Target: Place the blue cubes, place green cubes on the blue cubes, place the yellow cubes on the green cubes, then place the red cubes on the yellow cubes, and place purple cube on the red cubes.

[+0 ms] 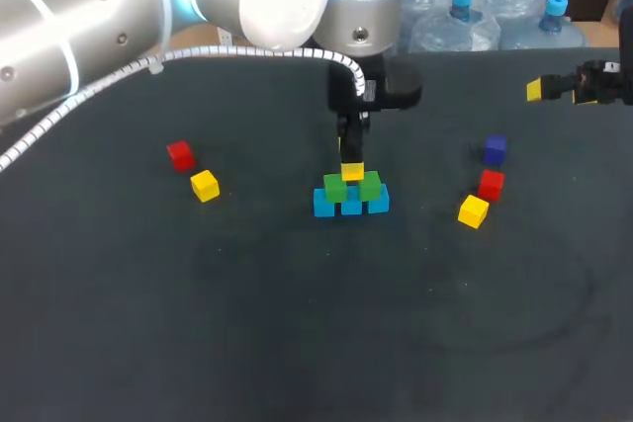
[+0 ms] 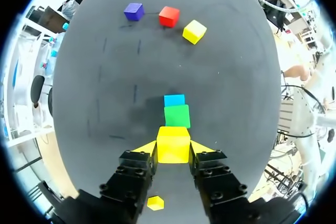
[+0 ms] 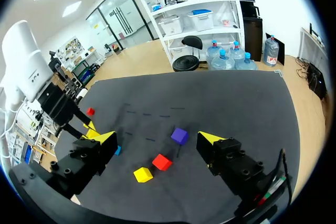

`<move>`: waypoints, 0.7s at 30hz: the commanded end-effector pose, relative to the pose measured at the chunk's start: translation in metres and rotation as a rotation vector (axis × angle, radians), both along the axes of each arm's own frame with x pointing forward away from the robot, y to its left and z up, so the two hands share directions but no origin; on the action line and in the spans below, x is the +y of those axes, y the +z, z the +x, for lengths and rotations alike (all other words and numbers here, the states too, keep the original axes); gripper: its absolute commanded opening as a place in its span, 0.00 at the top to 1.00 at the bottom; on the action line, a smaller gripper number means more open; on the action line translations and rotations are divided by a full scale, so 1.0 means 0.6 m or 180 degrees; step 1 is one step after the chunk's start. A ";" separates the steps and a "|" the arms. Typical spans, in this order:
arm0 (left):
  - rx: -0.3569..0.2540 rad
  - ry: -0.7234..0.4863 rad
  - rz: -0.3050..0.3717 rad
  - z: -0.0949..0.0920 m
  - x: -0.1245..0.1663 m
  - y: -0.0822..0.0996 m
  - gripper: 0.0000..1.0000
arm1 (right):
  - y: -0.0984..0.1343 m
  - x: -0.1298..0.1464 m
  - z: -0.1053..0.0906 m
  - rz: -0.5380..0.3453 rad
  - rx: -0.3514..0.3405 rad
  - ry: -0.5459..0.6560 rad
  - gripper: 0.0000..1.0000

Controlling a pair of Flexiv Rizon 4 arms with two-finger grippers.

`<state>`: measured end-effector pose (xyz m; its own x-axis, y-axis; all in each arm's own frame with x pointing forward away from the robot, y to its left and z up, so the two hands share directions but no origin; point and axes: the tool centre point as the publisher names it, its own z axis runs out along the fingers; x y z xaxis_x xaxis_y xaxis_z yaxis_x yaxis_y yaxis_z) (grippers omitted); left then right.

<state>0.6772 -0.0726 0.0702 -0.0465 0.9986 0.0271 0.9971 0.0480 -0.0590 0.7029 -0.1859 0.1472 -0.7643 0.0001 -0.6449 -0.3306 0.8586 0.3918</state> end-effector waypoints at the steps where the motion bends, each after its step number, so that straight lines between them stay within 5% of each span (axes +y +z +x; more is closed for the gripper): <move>1: 0.0038 0.0021 0.0011 0.006 -0.001 -0.004 1.00 | 0.002 0.000 -0.002 -0.0011 0.0001 -0.0012 0.00; 21: 0.0119 0.0044 -0.0009 0.001 -0.003 -0.014 1.00 | 0.002 0.000 -0.002 -0.0011 0.0001 -0.0012 0.00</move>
<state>0.6742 -0.0728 0.0622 -0.0609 0.9979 0.0222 0.9940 0.0627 -0.0892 0.7030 -0.1859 0.1472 -0.7643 0.0000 -0.6449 -0.3306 0.8586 0.3918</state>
